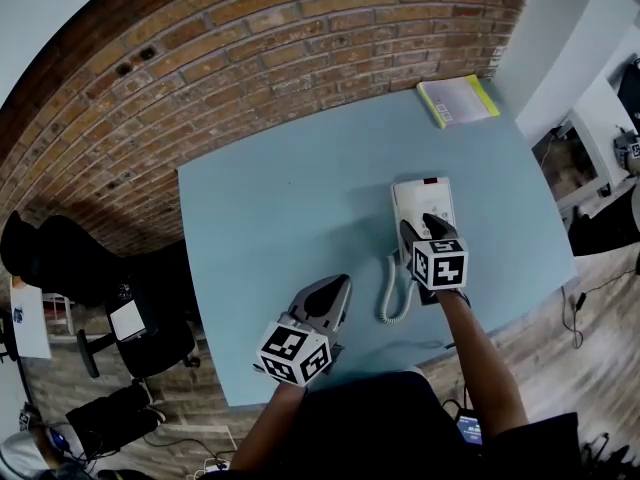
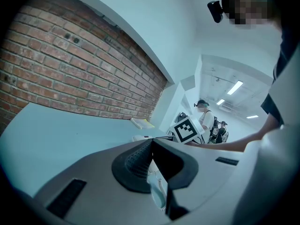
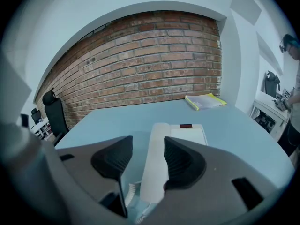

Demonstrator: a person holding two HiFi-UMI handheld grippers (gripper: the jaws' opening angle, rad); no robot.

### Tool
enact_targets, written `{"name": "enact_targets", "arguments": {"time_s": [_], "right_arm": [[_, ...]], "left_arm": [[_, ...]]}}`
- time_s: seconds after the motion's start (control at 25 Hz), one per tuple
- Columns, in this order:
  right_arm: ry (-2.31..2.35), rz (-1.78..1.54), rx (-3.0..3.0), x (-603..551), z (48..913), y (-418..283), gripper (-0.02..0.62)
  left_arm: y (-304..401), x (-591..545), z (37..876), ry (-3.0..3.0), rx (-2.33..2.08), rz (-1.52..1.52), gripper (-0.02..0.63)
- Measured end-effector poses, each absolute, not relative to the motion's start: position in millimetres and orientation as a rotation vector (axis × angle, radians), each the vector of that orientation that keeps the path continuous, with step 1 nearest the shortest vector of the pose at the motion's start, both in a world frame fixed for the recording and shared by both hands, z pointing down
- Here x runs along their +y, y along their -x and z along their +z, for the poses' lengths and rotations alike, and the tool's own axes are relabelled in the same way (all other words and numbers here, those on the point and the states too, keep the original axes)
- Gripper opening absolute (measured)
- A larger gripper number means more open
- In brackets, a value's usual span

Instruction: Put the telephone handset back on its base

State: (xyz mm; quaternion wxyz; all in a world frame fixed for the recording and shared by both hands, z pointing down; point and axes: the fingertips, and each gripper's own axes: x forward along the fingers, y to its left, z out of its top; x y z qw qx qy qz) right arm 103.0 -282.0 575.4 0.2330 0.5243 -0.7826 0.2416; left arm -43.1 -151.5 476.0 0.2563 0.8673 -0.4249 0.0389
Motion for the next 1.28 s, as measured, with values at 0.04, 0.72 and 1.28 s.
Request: {"name": "enact_targets", "arguments": {"time_s": [0.04,0.72,1.28], "right_arm": [[-1.447,0.661,-2.152,-279.8,572.1,-103.1,0.214],[-1.538,0.591,-2.212,-227.7,523.3,-80.2,0.079],[-1.593,0.553,-2.332,-181.8,473.9,-49.8,0.028]], "left_arm": [[43.7,-149.7,474.1,-2.359,-1.151,0.104,0.009],[74.5,-121.3,447.0,-2.421,-1.161,0.062,0.009],[93.9,-89.8,433.3,-2.476,-1.127,0.051,0.009]]}}
